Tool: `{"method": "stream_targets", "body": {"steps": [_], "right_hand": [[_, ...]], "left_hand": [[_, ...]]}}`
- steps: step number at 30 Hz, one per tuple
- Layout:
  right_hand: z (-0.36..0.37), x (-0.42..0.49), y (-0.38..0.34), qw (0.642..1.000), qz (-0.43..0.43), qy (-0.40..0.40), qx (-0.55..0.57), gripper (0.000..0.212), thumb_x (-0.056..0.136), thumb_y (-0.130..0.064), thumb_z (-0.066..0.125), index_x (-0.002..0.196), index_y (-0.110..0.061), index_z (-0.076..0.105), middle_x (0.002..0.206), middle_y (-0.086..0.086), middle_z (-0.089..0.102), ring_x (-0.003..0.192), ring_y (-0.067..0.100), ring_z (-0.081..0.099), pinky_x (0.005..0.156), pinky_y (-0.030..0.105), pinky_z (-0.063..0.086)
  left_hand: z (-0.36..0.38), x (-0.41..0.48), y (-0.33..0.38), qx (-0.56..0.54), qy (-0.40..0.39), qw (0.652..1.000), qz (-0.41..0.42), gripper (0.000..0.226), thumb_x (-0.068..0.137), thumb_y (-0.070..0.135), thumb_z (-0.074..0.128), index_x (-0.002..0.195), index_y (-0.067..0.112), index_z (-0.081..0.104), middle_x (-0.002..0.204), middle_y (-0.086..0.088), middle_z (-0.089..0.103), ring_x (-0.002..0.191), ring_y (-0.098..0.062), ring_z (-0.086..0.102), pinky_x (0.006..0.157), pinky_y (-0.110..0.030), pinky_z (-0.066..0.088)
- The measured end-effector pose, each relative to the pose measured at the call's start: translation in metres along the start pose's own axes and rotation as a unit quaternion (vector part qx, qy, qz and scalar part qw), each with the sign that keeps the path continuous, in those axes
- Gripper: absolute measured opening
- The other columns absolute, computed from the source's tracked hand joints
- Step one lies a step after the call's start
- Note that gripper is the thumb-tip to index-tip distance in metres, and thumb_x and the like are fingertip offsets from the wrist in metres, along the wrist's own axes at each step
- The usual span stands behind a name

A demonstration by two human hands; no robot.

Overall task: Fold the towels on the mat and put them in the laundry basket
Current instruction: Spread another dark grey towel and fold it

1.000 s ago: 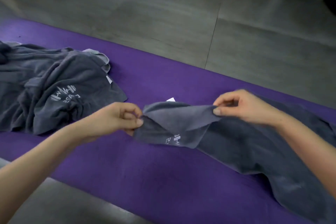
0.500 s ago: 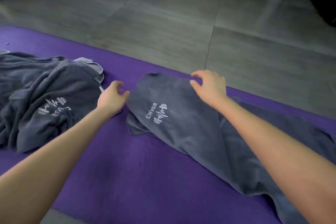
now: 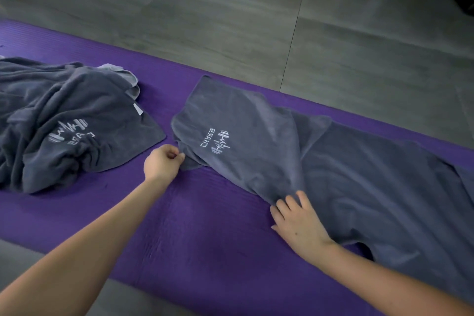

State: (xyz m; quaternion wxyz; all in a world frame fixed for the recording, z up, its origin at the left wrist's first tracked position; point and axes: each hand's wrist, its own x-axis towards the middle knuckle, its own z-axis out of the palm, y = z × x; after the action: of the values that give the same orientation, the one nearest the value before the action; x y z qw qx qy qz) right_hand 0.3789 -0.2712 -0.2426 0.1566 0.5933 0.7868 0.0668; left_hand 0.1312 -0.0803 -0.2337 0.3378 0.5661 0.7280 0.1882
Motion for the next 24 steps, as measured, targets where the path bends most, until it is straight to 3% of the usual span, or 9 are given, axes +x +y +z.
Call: {"method": "stream_targets", "body": {"steps": [3, 7, 10, 13, 15, 20, 24], "right_hand": [[0.01, -0.001, 0.005, 1.0, 0.015, 0.006, -0.003, 0.052, 0.062, -0.032, 0.084, 0.104, -0.005, 0.07, 0.078, 0.01, 0.062, 0.075, 0.029, 0.057, 0.093, 0.051, 0.031], [0.004, 0.007, 0.013, 0.998, 0.063, 0.006, -0.012, 0.052, 0.065, -0.045, 0.08, 0.098, -0.005, 0.071, 0.076, 0.008, 0.064, 0.073, 0.027, 0.058, 0.091, 0.049, 0.03], [-0.001, 0.009, 0.01, 0.998, 0.057, 0.009, -0.021, 0.05, 0.067, -0.047, 0.078, 0.097, -0.007, 0.071, 0.08, 0.007, 0.063, 0.075, 0.026, 0.057, 0.091, 0.048, 0.03], [-0.014, 0.01, 0.008, 0.997, 0.067, 0.041, -0.007, 0.05, 0.068, -0.053, 0.073, 0.09, -0.008, 0.07, 0.081, 0.006, 0.06, 0.077, 0.026, 0.055, 0.089, 0.047, 0.032], [-0.025, 0.012, 0.007, 0.995, 0.078, 0.058, 0.003, 0.054, 0.066, -0.059, 0.072, 0.083, -0.007, 0.068, 0.082, 0.008, 0.059, 0.078, 0.028, 0.054, 0.089, 0.048, 0.031], [-0.042, 0.02, -0.004, 0.993, 0.088, 0.075, 0.02, 0.059, 0.064, -0.065, 0.069, 0.075, -0.008, 0.066, 0.083, 0.01, 0.06, 0.078, 0.03, 0.054, 0.089, 0.051, 0.031], [-0.06, 0.037, -0.011, 0.983, 0.12, 0.133, 0.03, 0.034, 0.069, -0.045, 0.073, 0.067, -0.013, 0.064, 0.076, 0.003, 0.058, 0.07, 0.024, 0.054, 0.08, 0.044, 0.036]], "left_hand": [[-0.006, -0.003, 0.006, -0.197, -0.017, 0.979, -0.052, 0.014, 0.092, 0.015, 0.056, 0.08, 0.014, 0.05, 0.079, -0.001, 0.053, 0.083, -0.021, 0.053, 0.07, -0.035, 0.052], [-0.031, -0.016, 0.018, -0.366, -0.046, 0.922, -0.116, 0.023, 0.097, 0.005, 0.045, 0.076, 0.013, 0.041, 0.079, -0.003, 0.047, 0.072, -0.015, 0.055, 0.046, -0.021, 0.054], [-0.056, -0.023, 0.025, -0.418, -0.06, 0.891, -0.168, 0.026, 0.097, 0.001, 0.042, 0.074, 0.012, 0.042, 0.074, -0.005, 0.05, 0.055, -0.012, 0.058, 0.039, -0.016, 0.049], [-0.085, -0.031, 0.03, -0.434, -0.136, 0.86, -0.231, 0.027, 0.099, 0.002, 0.037, 0.075, 0.01, 0.046, 0.054, -0.005, 0.06, 0.034, -0.004, 0.054, 0.032, -0.01, 0.039], [-0.1, -0.039, 0.034, -0.433, -0.188, 0.843, -0.258, 0.027, 0.099, 0.003, 0.034, 0.076, 0.008, 0.048, 0.047, -0.001, 0.062, 0.035, -0.005, 0.056, 0.031, -0.007, 0.034], [-0.124, -0.057, 0.046, -0.478, -0.231, 0.792, -0.302, 0.022, 0.097, 0.002, 0.036, 0.08, 0.003, 0.051, 0.058, -0.009, 0.067, 0.046, -0.011, 0.065, 0.029, -0.009, 0.032], [-0.131, -0.058, 0.057, -0.52, -0.248, 0.758, -0.306, 0.022, 0.095, 0.002, 0.037, 0.082, 0.0, 0.053, 0.07, -0.012, 0.067, 0.049, -0.013, 0.067, 0.03, -0.011, 0.033]]}}
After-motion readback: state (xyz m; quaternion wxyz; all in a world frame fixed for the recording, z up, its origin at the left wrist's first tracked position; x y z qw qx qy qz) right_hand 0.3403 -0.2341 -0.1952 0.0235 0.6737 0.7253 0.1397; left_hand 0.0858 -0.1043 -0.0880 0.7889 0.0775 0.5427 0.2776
